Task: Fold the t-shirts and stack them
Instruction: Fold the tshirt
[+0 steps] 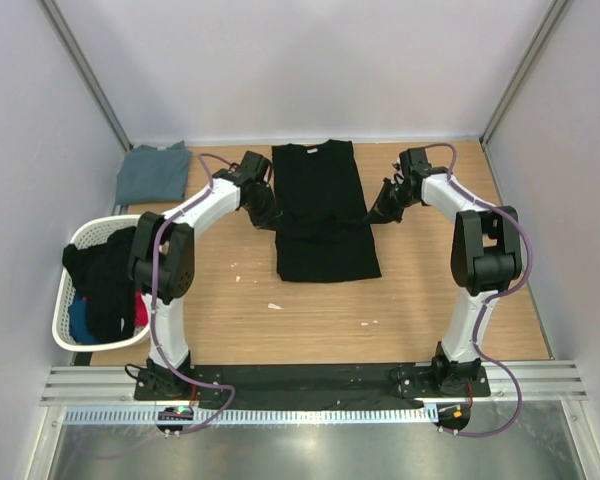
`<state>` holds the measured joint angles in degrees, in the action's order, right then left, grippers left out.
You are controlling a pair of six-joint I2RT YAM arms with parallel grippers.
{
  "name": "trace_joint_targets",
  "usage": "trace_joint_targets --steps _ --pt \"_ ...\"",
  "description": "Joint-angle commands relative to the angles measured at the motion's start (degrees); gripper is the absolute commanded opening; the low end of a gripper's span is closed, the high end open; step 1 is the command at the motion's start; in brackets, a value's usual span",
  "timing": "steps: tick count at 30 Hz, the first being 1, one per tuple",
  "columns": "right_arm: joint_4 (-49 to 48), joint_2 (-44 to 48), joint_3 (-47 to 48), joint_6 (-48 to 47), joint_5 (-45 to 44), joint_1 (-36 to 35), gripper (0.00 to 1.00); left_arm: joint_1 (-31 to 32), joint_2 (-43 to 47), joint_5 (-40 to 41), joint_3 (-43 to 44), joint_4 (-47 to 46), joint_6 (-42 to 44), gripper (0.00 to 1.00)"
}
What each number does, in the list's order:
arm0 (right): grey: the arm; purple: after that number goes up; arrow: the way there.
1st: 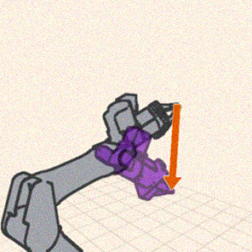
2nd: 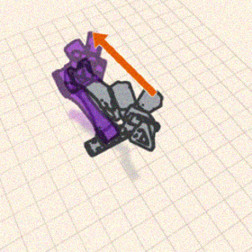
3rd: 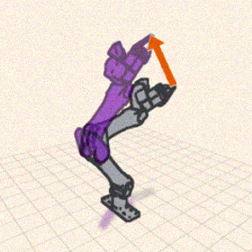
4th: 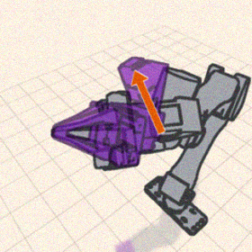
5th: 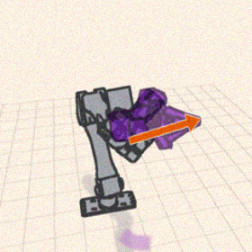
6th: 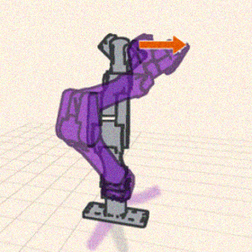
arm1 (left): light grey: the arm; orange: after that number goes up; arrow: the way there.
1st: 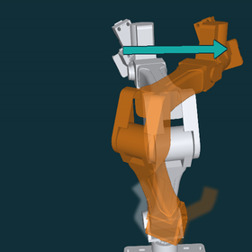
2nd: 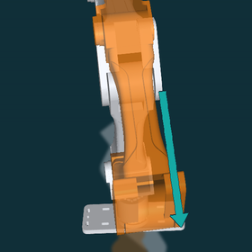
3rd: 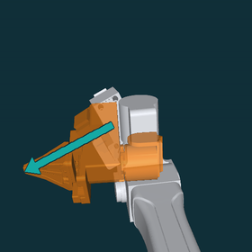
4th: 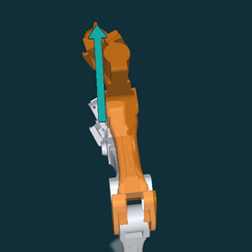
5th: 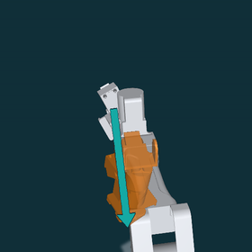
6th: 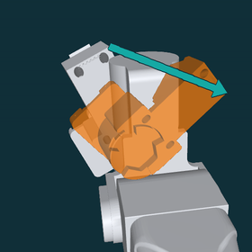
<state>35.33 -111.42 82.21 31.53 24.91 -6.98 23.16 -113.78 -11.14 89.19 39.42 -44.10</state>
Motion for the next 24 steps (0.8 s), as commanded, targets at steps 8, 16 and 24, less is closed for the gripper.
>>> trace_joint_targets --steps 8,16,24 --pt "-2.28 -3.28 6.38 -1.47 0.32 1.01 0.01 -1.10 -2.68 0.42 3.36 -2.24 2.00 0.00" --pt "-1.93 -5.57 7.78 -2.44 -0.73 1.09 0.01 -1.27 -5.40 1.11 7.31 -1.28 3.58 0.00" --pt "0.78 -6.36 15.25 -2.44 -0.04 1.01 0.50 -2.41 -5.94 3.05 16.35 3.99 6.12 0.53"
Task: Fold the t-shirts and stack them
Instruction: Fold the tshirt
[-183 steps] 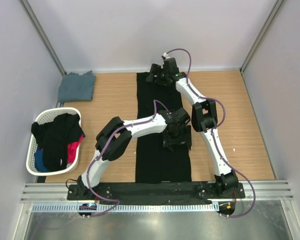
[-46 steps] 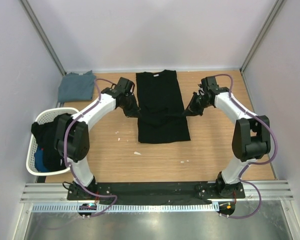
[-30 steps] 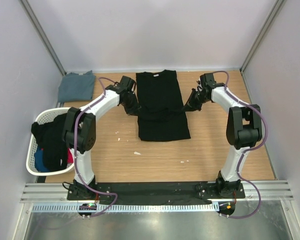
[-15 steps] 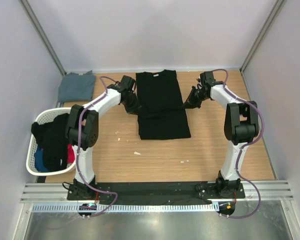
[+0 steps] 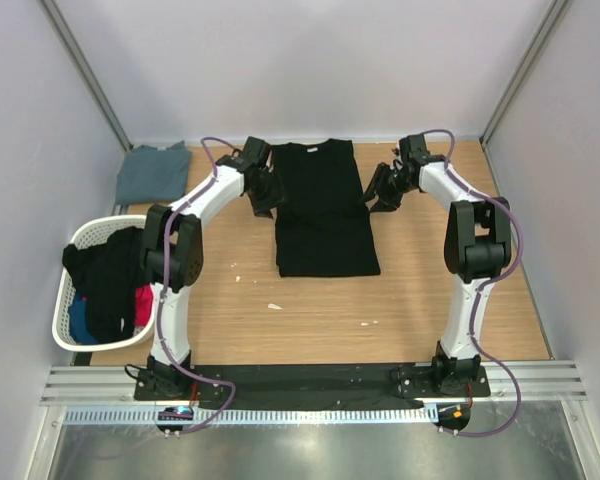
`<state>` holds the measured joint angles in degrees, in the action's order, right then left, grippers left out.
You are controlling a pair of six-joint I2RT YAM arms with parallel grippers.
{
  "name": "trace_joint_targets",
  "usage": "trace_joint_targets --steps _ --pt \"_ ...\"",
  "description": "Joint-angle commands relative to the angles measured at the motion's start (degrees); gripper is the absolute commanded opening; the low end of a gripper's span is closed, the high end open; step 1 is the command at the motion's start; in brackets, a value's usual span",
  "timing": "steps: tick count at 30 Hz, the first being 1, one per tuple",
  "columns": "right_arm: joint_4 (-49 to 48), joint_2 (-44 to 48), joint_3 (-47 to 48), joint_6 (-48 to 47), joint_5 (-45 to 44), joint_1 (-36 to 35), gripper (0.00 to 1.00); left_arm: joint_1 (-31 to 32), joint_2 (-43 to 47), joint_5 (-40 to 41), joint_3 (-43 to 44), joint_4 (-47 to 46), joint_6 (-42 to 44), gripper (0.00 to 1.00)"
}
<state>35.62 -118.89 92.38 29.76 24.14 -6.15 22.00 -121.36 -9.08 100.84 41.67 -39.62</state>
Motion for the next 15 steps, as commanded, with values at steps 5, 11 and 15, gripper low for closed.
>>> trace_joint_targets --steps 5,11,15 --pt "2.61 5.33 9.22 -2.59 0.82 -0.35 0.66 -1.52 6.91 0.48 7.80 6.49 2.70 0.86" --pt "-0.27 13.77 -0.96 -5.41 0.56 -7.63 0.68 -0.82 24.47 -8.31 -18.71 -8.31 -2.74 0.89" --pt "-5.98 15.35 -9.03 -2.96 -0.06 -12.30 0.68 -0.29 31.96 -12.00 -36.47 -20.64 -4.94 0.89"
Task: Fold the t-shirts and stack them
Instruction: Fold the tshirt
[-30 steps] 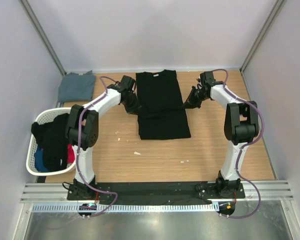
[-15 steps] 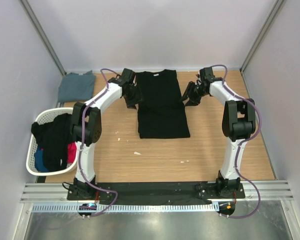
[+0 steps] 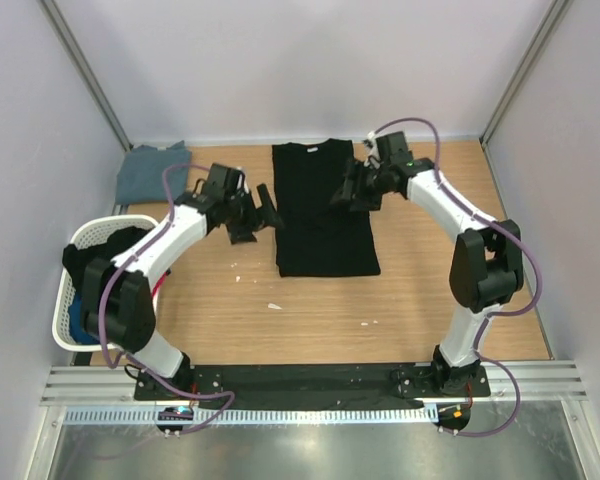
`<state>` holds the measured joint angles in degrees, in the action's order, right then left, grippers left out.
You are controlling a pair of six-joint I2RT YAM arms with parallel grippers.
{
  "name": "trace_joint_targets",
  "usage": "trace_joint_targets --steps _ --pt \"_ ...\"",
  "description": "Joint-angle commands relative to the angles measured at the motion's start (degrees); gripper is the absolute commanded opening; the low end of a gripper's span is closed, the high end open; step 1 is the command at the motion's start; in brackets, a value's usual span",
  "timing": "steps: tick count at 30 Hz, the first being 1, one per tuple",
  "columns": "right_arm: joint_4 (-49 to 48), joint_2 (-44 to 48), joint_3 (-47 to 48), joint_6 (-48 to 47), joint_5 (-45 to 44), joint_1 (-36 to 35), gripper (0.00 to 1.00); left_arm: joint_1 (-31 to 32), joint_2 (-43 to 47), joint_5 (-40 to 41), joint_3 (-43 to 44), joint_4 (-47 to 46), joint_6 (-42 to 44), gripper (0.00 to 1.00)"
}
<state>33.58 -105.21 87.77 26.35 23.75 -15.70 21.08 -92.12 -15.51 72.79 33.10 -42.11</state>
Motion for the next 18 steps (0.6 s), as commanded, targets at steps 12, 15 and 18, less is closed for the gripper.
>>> trace_joint_targets --steps 12,15,18 --pt "-4.58 -5.09 -1.55 5.91 -13.19 -14.61 0.61 1.33 12.39 7.41 -30.06 -22.38 -12.27 0.86" --pt "-3.88 -5.45 -0.50 5.64 -14.95 -15.67 0.60 1.33 13.89 11.19 -32.01 -22.12 -14.49 0.80" --pt "-3.44 -6.67 0.73 5.21 -15.05 -16.29 0.61 1.24 13.81 14.10 -30.96 -20.45 -14.32 0.74"
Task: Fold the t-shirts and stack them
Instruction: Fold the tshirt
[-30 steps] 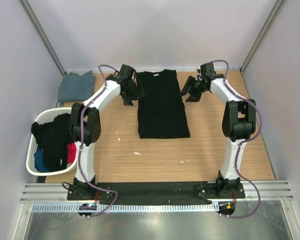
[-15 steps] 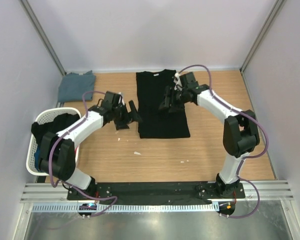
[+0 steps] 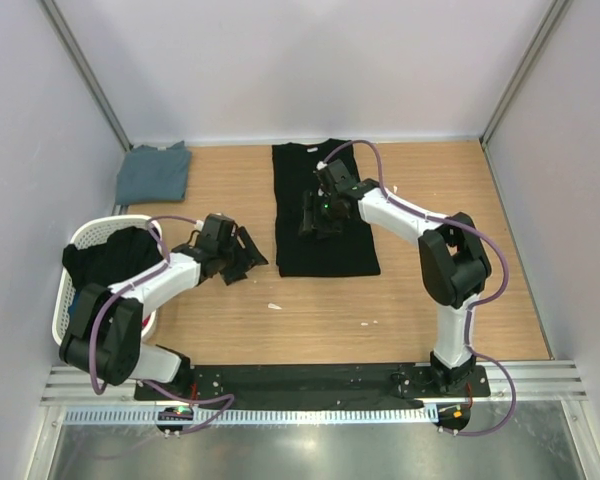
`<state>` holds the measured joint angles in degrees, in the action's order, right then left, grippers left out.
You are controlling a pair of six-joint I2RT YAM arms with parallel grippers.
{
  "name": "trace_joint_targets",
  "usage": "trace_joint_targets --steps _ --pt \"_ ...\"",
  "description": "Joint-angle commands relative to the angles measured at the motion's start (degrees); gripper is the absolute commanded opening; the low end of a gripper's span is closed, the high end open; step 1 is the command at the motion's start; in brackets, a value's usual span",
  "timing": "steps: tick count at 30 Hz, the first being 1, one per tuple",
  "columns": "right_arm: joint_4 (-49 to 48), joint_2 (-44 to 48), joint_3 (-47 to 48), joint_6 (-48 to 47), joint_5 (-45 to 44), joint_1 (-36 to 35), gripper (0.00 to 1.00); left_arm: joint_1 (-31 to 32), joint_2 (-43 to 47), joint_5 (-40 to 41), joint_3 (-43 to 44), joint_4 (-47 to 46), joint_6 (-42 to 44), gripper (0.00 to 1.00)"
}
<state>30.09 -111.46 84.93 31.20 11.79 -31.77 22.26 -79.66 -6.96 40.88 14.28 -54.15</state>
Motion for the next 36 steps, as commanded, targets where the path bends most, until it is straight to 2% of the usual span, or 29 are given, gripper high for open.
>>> trace_joint_targets --steps 1,3,4,6,9,10,14,19,23,36 --pt "0.23 -1.30 3.84 0.26 -2.92 -0.57 0.61 0.15 0.83 6.08 1.82 -0.84 -1.93 0.69" --pt "0.76 -2.09 5.07 0.35 -3.09 -1.10 0.60 0.15 -0.23 8.26 2.88 0.04 -1.14 0.64" --pt "0.85 -2.88 5.25 0.96 -3.00 -1.62 0.60 0.06 -1.63 8.54 3.76 0.74 -0.26 0.57" --pt "0.59 -3.50 5.78 1.75 -2.65 -2.33 0.59 0.06 -3.04 7.84 4.20 0.40 0.10 0.50" --pt "-0.03 -4.73 6.30 2.81 -2.21 -3.30 0.58 0.24 -6.03 3.82 4.29 -2.15 0.45 0.37" --pt "0.15 -5.08 6.48 2.99 -2.04 -3.56 0.56 0.24 -6.64 2.84 4.12 -4.16 0.28 0.30" --pt "0.24 -6.57 6.48 3.52 -1.86 -3.56 0.50 0.68 -9.19 0.02 3.24 -9.35 -0.87 0.23" --pt "0.50 -7.63 6.66 3.60 -2.56 -3.56 0.46 1.03 -12.53 -4.89 4.29 -16.02 -0.87 0.20" --pt "1.64 -8.07 6.92 3.43 -4.31 -3.65 0.45 1.64 -15.52 -6.92 6.05 -17.97 -0.43 0.18" --pt "2.87 -9.04 5.16 3.34 -8.54 -3.65 0.44 3.23 -15.88 -12.63 3.68 -27.90 0.63 0.16"
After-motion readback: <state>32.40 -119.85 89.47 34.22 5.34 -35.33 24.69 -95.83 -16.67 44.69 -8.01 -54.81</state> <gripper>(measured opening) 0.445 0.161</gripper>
